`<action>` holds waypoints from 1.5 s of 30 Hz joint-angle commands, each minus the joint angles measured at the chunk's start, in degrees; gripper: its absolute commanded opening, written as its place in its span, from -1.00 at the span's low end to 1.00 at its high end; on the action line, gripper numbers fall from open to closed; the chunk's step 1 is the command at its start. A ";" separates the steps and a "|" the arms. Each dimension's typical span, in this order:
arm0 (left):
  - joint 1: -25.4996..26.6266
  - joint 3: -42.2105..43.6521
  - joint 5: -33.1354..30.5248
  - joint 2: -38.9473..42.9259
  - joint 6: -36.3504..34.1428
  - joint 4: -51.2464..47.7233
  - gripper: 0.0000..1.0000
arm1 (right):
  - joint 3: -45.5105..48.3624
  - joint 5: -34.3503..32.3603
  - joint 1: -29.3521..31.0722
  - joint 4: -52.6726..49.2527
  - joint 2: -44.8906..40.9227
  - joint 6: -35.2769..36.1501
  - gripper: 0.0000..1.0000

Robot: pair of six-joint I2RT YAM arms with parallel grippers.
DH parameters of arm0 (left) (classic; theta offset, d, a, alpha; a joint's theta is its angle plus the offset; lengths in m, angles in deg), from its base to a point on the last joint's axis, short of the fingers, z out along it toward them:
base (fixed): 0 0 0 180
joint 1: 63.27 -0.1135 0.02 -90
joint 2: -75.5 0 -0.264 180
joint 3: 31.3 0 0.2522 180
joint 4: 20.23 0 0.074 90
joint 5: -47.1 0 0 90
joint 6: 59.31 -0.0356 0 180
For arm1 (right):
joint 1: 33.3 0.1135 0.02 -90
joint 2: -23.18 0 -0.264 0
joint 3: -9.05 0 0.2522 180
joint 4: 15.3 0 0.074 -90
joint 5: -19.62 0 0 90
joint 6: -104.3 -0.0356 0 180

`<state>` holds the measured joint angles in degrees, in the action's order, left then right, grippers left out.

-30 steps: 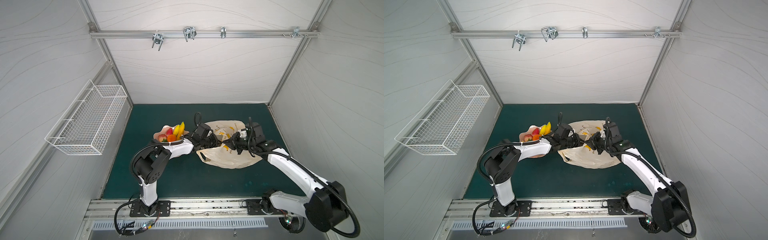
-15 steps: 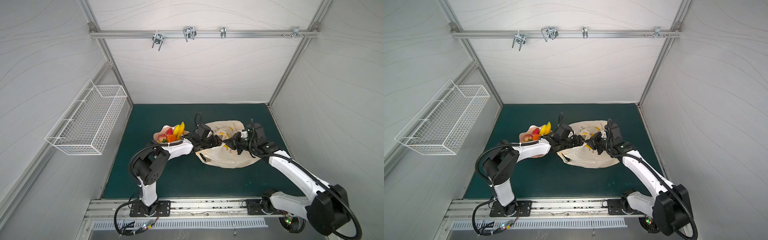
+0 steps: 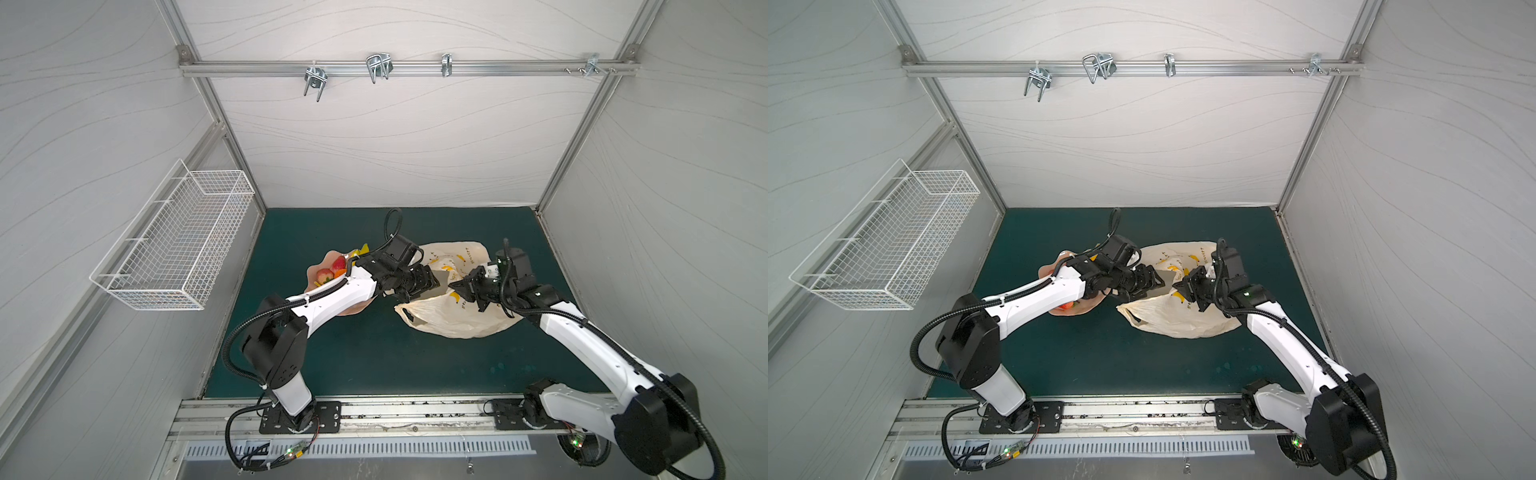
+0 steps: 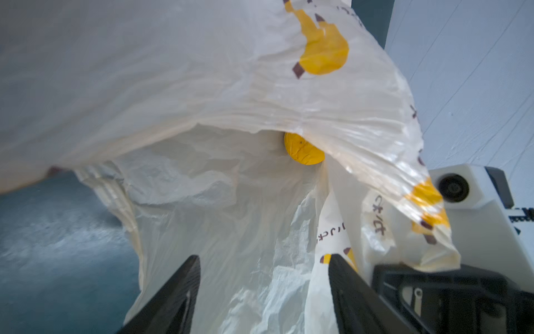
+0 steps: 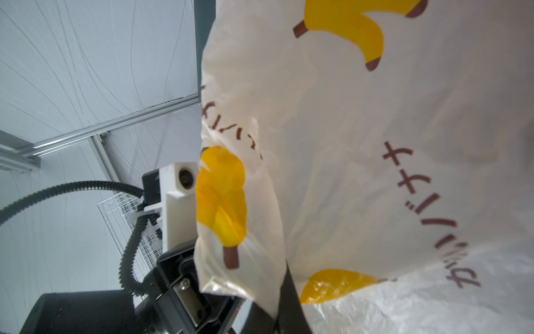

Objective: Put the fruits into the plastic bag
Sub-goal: 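Lower the lemon into the bag with the left gripper while right lifts the bag edge, then open the left gripper and withdraw it over the pink fruit bowl, then lower the left gripper into the bowl and grasp the dark brown fruit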

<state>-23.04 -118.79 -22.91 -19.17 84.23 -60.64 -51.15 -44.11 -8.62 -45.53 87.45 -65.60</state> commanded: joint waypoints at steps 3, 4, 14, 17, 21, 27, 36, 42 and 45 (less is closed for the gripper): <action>-0.81 -3.48 -6.32 5.12 -8.19 -13.46 0.43 | -0.82 -0.85 -0.59 -1.67 -0.77 0.33 -1.00; -0.88 -3.59 -7.55 5.93 -9.05 -14.86 0.43 | -0.96 -1.02 -0.59 -1.86 -0.64 0.42 -1.00; -7.10 -3.23 -17.74 13.93 -16.86 -26.05 0.52 | -1.31 -1.32 -0.60 -2.69 0.02 1.07 -1.00; -9.67 -4.34 -20.58 14.33 -19.59 -29.23 0.62 | -1.47 -1.75 -0.58 -2.75 0.00 1.26 -1.00; -12.25 -5.54 -23.52 14.25 -23.35 -31.54 0.81 | -1.99 -2.15 -0.66 -3.19 0.32 2.00 -1.00; -16.82 -6.66 -22.96 11.71 -27.53 -33.65 0.95 | -2.18 -2.30 -0.69 -3.39 0.59 2.36 -1.00; -18.80 -7.04 -21.54 6.62 -29.28 -33.68 0.88 | -2.01 -2.62 -0.69 -3.79 0.34 2.61 -1.00; -19.66 -5.37 -19.03 4.01 -28.45 -30.16 0.81 | -2.00 -2.97 -0.68 -4.35 -0.06 2.64 -1.00; -20.05 -5.21 -18.28 2.10 -27.97 -29.10 0.79 | -1.90 -3.09 -0.62 -4.54 -0.33 2.64 -1.00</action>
<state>-42.56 -123.82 -42.56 -15.15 56.19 -91.81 -51.58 -46.26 -8.97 -48.63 87.87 -62.98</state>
